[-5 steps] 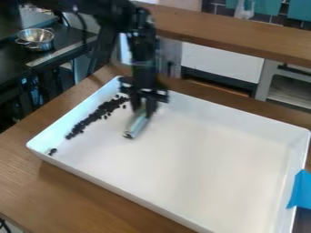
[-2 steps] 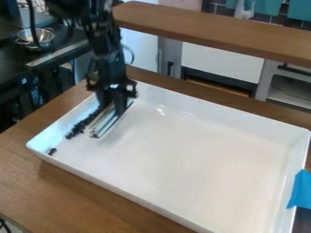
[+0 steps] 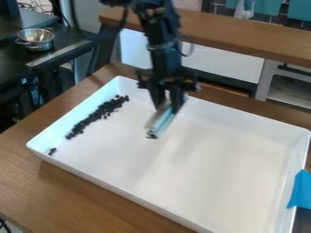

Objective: Sweep into pile

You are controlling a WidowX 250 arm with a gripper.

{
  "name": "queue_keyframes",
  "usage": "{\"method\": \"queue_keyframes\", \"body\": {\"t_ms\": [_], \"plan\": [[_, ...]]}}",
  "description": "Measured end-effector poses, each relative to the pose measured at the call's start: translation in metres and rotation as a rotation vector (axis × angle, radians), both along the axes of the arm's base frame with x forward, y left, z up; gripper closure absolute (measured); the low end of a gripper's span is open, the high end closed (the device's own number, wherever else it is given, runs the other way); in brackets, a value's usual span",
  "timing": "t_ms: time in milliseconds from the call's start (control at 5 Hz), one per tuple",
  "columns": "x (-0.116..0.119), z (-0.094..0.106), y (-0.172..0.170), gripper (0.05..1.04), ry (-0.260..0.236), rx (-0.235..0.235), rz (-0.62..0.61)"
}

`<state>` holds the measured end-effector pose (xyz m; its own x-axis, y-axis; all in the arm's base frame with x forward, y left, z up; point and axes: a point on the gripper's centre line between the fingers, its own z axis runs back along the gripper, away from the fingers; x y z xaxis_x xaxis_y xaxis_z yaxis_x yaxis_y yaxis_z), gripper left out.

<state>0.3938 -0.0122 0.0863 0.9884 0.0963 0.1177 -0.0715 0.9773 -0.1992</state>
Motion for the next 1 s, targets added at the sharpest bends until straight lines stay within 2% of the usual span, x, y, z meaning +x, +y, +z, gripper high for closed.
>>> {"method": "queue_keyframes", "body": {"t_ms": [200,400,600,800,1000], "plan": [[-0.005,-0.006,-0.051,0.714,0.015,0.05,0.051],[-0.013,-0.021,-0.099,0.715,0.056,0.097,0.115],[-0.018,-0.034,-0.138,0.671,0.022,0.129,0.122],[-0.014,-0.037,-0.133,0.369,-0.036,0.176,0.052],[-0.016,-0.014,-0.12,0.108,-0.045,0.136,0.022]]}}
